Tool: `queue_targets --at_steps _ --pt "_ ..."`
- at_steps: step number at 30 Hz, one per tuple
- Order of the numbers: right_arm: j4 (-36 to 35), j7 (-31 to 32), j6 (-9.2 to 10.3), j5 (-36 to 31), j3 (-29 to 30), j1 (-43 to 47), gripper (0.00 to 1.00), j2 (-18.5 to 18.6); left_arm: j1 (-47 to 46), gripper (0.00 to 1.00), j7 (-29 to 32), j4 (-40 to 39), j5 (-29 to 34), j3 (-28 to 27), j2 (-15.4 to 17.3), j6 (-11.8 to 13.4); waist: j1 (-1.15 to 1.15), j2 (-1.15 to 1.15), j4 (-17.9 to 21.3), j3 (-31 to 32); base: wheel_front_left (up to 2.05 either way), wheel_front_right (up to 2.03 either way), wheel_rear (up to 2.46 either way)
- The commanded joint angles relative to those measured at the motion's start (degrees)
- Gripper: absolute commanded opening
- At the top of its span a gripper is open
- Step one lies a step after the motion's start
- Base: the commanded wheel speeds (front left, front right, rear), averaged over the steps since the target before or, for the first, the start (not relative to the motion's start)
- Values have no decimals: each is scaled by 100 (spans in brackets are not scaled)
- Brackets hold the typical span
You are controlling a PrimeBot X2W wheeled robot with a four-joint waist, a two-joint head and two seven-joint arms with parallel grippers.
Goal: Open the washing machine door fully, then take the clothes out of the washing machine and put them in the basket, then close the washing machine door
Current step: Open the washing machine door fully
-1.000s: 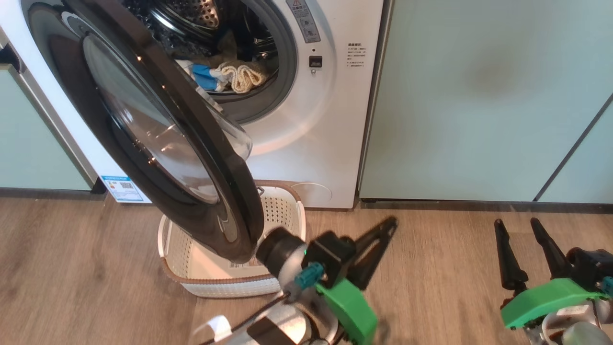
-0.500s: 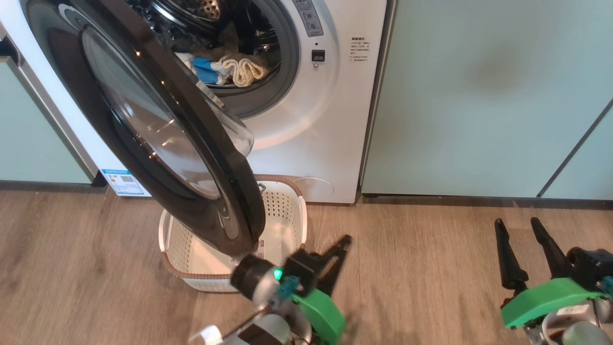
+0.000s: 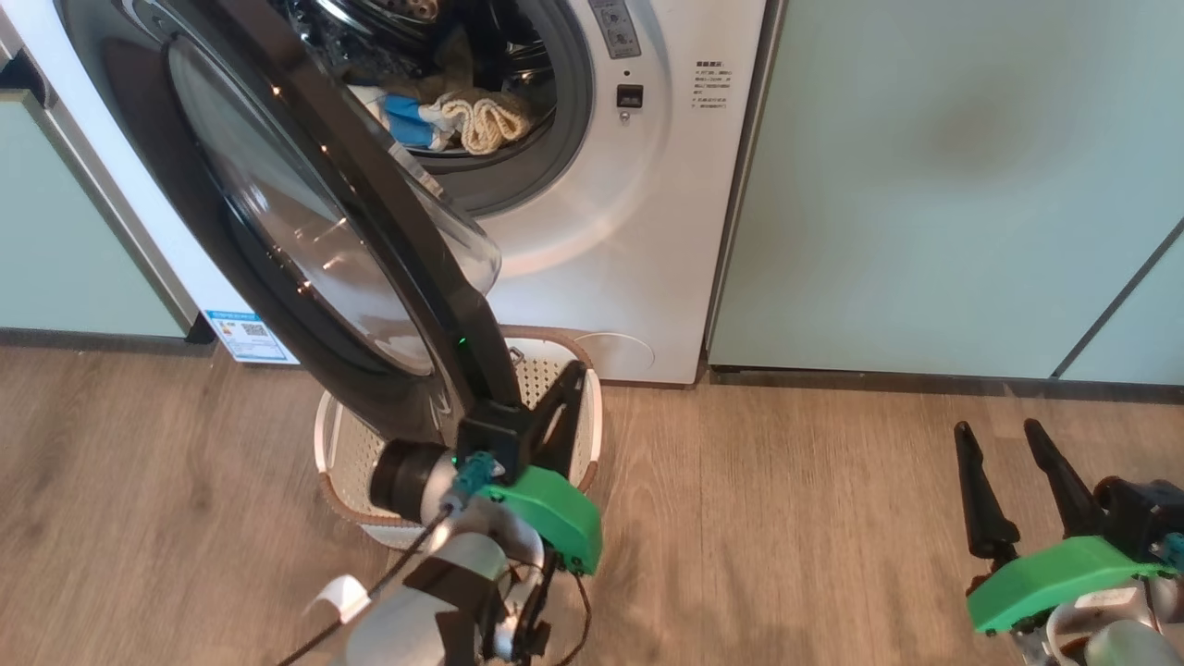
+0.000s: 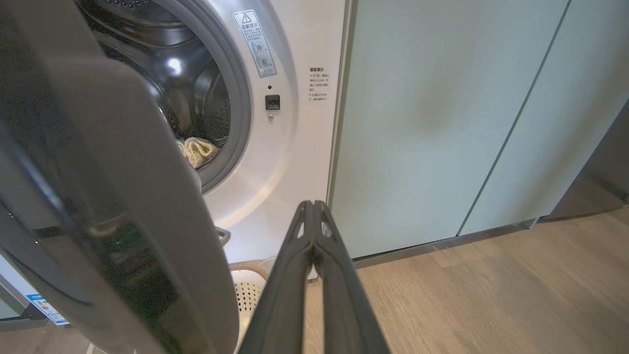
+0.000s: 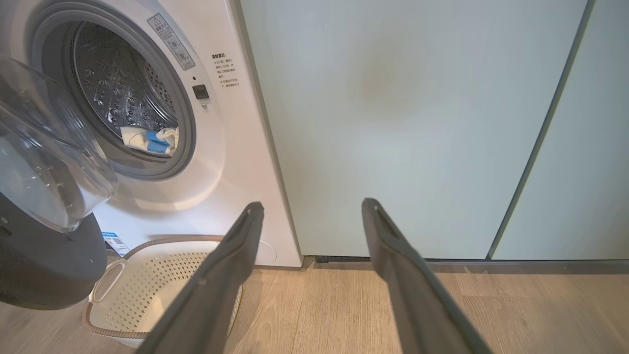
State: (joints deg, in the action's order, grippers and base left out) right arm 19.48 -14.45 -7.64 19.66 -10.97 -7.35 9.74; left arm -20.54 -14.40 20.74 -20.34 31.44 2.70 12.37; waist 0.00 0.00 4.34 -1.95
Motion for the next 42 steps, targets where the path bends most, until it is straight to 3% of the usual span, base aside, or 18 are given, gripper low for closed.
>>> queue_targets --at_steps 1,13,42 --pt "-178 -55 15 -27 -88 -216 100 56 -273 0 -58 -202 7 -251 46 44 0 0 -3 -6 0 0 0" --pt "-169 -55 15 -45 -51 -239 100 49 -251 0 -59 -157 118 -659 98 8 0 0 -144 -56 0 0 0" --pt "-165 -55 15 -44 -34 -163 100 -15 129 0 1 -342 148 -585 297 -30 0 0 -860 45 0 0 0"
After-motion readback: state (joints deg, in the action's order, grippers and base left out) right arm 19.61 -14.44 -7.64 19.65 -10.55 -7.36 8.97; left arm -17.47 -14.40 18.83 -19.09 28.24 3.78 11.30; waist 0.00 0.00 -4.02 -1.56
